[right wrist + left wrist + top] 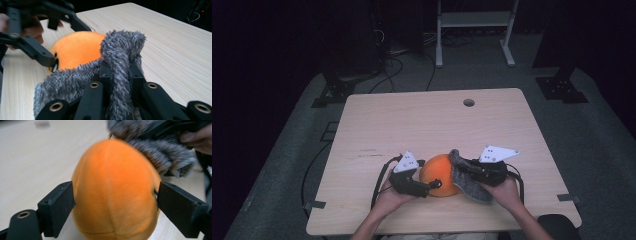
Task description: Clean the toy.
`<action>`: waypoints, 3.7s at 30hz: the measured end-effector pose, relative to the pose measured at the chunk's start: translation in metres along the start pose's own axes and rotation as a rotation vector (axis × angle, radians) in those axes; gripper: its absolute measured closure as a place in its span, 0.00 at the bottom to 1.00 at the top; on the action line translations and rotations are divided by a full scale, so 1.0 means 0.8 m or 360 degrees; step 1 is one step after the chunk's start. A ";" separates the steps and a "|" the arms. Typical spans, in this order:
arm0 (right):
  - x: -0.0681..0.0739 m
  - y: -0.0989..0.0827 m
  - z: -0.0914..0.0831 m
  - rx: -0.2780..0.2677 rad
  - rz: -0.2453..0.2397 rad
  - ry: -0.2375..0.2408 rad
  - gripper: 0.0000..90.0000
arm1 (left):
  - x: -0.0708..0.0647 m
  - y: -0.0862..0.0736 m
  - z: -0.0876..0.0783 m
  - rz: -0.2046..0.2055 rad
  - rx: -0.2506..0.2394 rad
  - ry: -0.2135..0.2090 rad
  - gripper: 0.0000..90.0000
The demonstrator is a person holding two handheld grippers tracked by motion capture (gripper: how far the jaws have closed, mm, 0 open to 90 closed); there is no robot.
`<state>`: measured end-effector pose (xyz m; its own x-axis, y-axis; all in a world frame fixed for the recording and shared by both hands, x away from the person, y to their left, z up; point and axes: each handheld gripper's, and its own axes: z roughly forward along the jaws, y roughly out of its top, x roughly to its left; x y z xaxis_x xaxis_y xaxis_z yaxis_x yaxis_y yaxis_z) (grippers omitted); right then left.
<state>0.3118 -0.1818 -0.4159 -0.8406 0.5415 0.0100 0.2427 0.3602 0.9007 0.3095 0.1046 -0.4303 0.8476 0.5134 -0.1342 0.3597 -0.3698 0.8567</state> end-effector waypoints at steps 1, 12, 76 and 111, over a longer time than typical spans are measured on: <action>0.000 0.000 0.000 0.0000 0.0000 0.0000 0.86 | 0.000 0.000 0.000 0.0000 0.0000 0.0000 0.21; 0.015 0.019 -0.003 -0.0058 -0.0104 0.0036 0.86 | -0.027 0.008 0.002 0.0299 -0.0054 0.0081 0.30; 0.013 0.012 -0.004 0.0002 -0.0045 0.0145 0.86 | -0.014 0.011 0.012 0.0179 -0.0001 0.0141 0.24; -0.010 0.000 -0.007 0.0050 0.0061 0.0085 0.86 | -0.025 0.001 0.000 0.0422 -0.0059 0.0092 0.36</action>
<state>0.3155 -0.1903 -0.4132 -0.8549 0.5143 0.0681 0.2895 0.3641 0.8852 0.2931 0.0940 -0.4274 0.8862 0.4460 0.1251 0.1126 -0.4694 0.8758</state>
